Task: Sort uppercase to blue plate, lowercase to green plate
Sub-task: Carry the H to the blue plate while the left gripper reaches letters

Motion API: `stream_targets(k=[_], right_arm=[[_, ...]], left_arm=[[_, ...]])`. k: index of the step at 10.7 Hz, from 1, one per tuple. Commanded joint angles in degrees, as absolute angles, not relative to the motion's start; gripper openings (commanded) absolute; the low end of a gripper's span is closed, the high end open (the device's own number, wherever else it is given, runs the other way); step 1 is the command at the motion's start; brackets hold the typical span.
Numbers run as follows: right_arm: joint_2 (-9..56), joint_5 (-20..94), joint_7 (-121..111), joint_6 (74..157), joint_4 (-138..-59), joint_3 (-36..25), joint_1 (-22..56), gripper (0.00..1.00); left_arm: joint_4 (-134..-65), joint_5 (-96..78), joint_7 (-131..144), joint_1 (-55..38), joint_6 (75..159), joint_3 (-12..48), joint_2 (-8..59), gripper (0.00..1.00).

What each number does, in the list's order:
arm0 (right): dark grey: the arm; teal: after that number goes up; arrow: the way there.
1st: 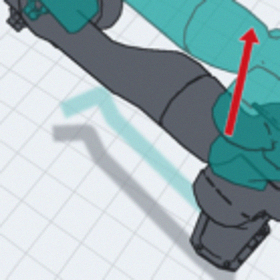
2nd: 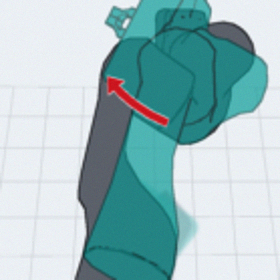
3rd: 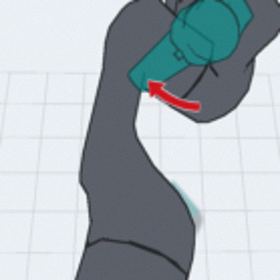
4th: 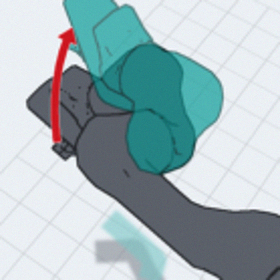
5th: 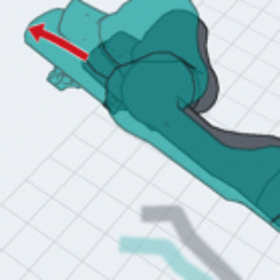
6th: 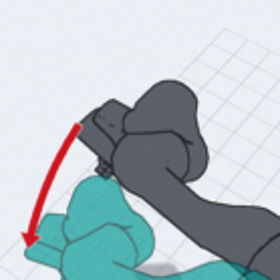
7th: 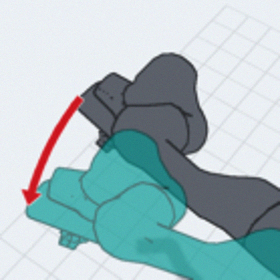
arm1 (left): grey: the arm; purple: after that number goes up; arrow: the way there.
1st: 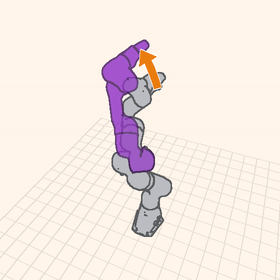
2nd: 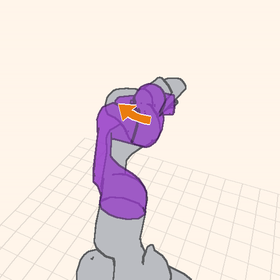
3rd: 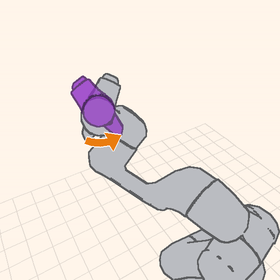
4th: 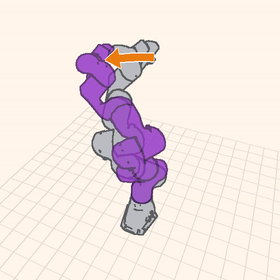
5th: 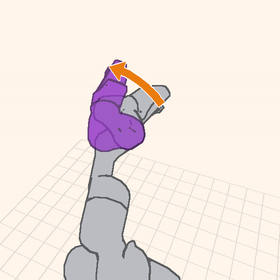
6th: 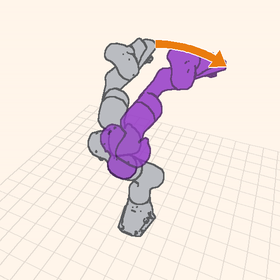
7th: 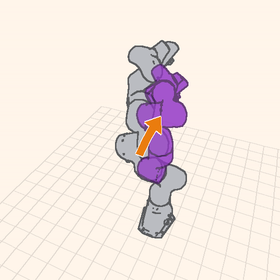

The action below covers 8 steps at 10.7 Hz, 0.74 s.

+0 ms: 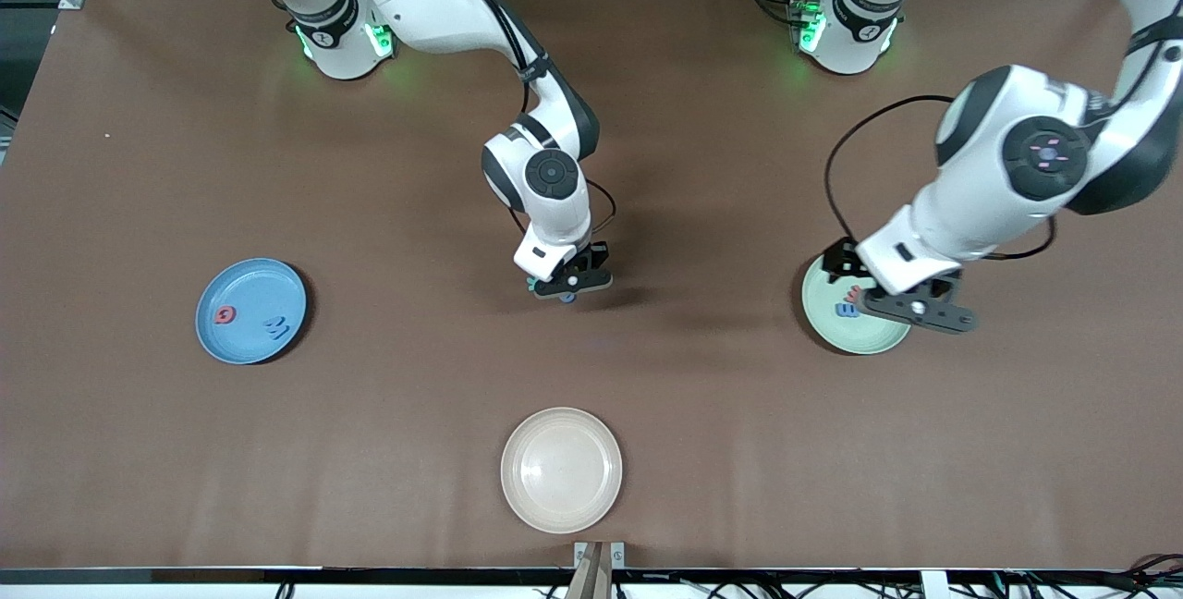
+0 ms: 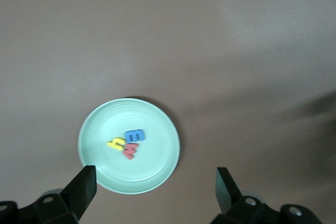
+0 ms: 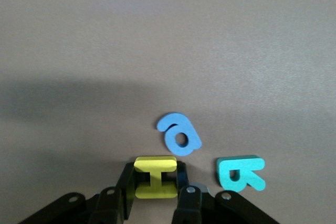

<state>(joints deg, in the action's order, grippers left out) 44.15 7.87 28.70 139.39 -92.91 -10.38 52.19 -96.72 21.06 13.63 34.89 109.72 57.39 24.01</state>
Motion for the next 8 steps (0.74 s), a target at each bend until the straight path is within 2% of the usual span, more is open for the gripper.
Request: stream_targets(k=[1, 4, 7, 8], right_arm=[[42.63, 6.33, 28.83, 139.83, -94.31, -9.32, 50.19, 0.0], [38.25, 6.42, 29.18, 137.04, -94.48, -9.23, 46.68, 0.0], [31.65, 6.42, 28.92, 126.51, -94.74, -9.32, 41.5, 0.0], [30.07, 6.24, 28.92, 125.34, -96.83, -9.32, 39.92, 0.0]], left_arm=[[-96.06, 21.27, 14.5, 34.98, 107.67, 57.22, 22.68, 1.0], [-96.06, 21.09, 16.16, 33.84, 107.67, 57.65, 23.03, 1.0], [-96.06, 20.48, 17.92, 30.25, 107.75, 57.66, 24.51, 1.0], [-96.06, 20.83, 20.63, 28.58, 108.28, 57.66, 25.57, 1.0]])
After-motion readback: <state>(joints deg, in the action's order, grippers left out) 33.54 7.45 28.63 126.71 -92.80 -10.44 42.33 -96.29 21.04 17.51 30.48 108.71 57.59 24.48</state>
